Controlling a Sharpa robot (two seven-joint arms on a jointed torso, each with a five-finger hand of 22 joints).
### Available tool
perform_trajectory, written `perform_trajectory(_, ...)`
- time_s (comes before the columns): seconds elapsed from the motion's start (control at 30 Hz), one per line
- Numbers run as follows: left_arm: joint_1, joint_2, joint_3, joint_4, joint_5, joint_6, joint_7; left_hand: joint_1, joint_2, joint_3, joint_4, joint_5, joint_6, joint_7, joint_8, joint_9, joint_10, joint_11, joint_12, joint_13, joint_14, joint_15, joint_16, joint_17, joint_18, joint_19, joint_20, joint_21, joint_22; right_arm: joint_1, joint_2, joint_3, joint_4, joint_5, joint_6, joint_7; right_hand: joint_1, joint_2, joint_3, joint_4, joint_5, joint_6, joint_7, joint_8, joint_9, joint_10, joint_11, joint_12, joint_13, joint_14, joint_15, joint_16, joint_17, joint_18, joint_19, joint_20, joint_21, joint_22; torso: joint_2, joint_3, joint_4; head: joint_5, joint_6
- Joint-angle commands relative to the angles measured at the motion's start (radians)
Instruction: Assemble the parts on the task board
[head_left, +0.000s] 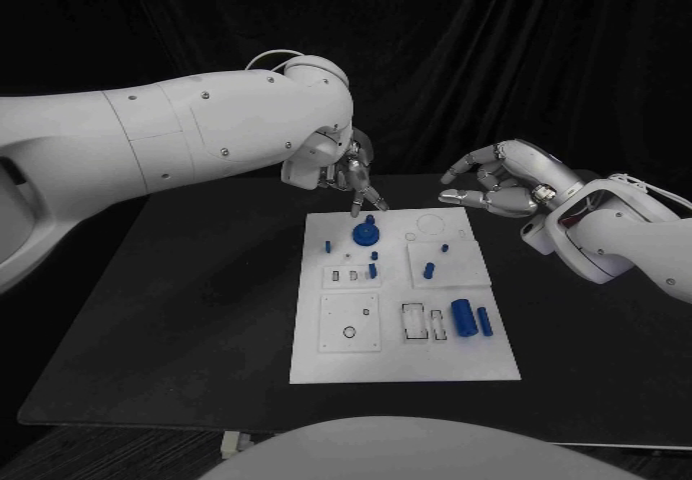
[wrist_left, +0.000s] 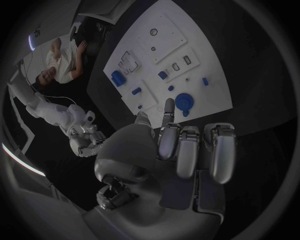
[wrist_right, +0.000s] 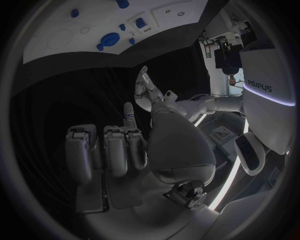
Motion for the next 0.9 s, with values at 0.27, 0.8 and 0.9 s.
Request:
perform_trajectory(0.27,-0.047,0.062,0.001,-0.073,0.064,0.065,-0.153,0.010,-0.015,0.043,-0.015,0.049,0.022,-0.002,-0.039,-0.007,0.164,-0.066,0.089,0.376,0.099,-0.014,0.003,0.263,-0.019,0.018,-0.006,0.004,0.120,-0.005,0.006,0.001,0.002,0.003,0.005,-0.061,0.004,0.006,-0.011,0.001,0.007,-0.001,0.005,-0.008,-0.003,0.102,0.008,0.003,0.263,0.106,0.007,0.003,0.263,-0.008,0.108,0.008,0.003,0.263,-0.001,0.0106,-0.0147,0.027,0.000)
perform_trajectory(0.8,-0.128,0.125,0.001,-0.157,0.066,0.032,-0.156,-0.009,-0.024,0.055,-0.006,0.019,0.024,0.002,-0.065,-0.013,0.164,-0.063,0.089,0.376,0.099,-0.013,0.003,0.263,-0.019,0.019,-0.005,0.002,0.120,-0.013,0.009,0.001,0.002,0.003,0.025,-0.086,0.003,0.008,-0.013,0.001,0.009,-0.004,0.006,-0.011,-0.004,0.102,0.010,0.003,0.263,0.106,0.008,0.003,0.263,-0.008,0.108,0.009,0.003,0.263,-0.017,0.0149,-0.0088,0.043,0.000)
perform_trajectory(0.9,-0.141,0.134,0.001,-0.171,0.066,0.024,-0.156,-0.037,-0.029,0.060,0.001,-0.040,0.038,0.002,-0.077,-0.014,0.164,-0.063,0.089,0.376,0.099,-0.012,0.003,0.263,-0.020,0.022,-0.005,0.002,0.123,-0.014,0.010,0.001,0.001,0.003,0.030,-0.089,0.003,0.008,-0.013,0.001,0.009,-0.005,0.007,-0.011,-0.004,0.102,0.010,0.003,0.263,0.106,0.008,0.003,0.263,-0.008,0.108,0.009,0.003,0.263,-0.019,0.0163,-0.0114,0.046,0.000)
